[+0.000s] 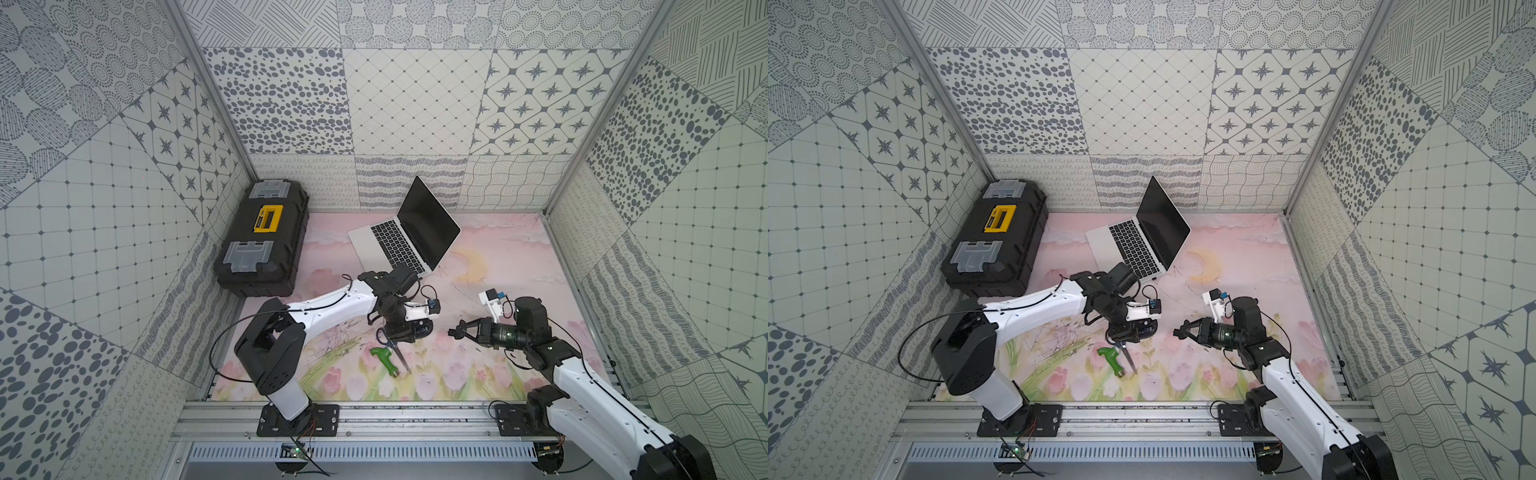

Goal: Insert the wireless mouse receiver into the laptop
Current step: Place the mouse at the center of the board.

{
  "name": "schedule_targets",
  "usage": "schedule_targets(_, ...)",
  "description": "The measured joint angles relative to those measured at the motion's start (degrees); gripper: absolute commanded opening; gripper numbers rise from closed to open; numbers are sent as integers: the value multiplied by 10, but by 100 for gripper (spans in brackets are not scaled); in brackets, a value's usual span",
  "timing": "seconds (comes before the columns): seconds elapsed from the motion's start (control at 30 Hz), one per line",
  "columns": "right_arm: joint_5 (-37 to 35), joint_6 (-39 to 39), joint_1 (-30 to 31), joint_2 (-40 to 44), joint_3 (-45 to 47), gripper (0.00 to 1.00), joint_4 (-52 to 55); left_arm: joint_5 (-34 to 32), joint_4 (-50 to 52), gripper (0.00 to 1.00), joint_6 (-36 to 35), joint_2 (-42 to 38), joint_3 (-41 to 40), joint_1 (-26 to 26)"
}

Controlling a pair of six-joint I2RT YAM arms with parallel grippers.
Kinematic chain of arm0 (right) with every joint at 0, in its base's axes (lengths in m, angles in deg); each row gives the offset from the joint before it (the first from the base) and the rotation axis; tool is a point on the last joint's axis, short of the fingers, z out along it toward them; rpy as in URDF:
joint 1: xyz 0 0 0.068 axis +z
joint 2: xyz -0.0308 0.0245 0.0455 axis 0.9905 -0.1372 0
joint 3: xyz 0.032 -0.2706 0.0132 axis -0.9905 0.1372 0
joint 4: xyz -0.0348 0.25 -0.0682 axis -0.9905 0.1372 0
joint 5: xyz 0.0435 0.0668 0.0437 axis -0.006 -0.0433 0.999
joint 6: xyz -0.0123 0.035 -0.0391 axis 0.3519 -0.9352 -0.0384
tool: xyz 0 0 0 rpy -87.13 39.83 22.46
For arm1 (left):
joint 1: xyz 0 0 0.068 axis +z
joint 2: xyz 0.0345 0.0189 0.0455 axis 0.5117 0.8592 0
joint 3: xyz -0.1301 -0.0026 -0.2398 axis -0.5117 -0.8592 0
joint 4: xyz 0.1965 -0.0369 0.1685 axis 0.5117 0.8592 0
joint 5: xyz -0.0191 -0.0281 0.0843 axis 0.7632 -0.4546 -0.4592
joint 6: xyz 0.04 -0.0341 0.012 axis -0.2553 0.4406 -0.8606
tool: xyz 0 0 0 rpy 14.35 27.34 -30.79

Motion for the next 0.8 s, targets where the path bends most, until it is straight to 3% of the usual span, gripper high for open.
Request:
schedule_targets(0.23,13,-3,-9,3,0,0,48,16,-57,41,44,94,17,-55)
schedule_targets(0.67,36,-12,-9,-39,0,0,63,71,-202,61,53,110,-46,-63)
schedule_targets(0.8,36,-10,-9,-47,0,0,63,76,-223,62,42,117,-47,-63)
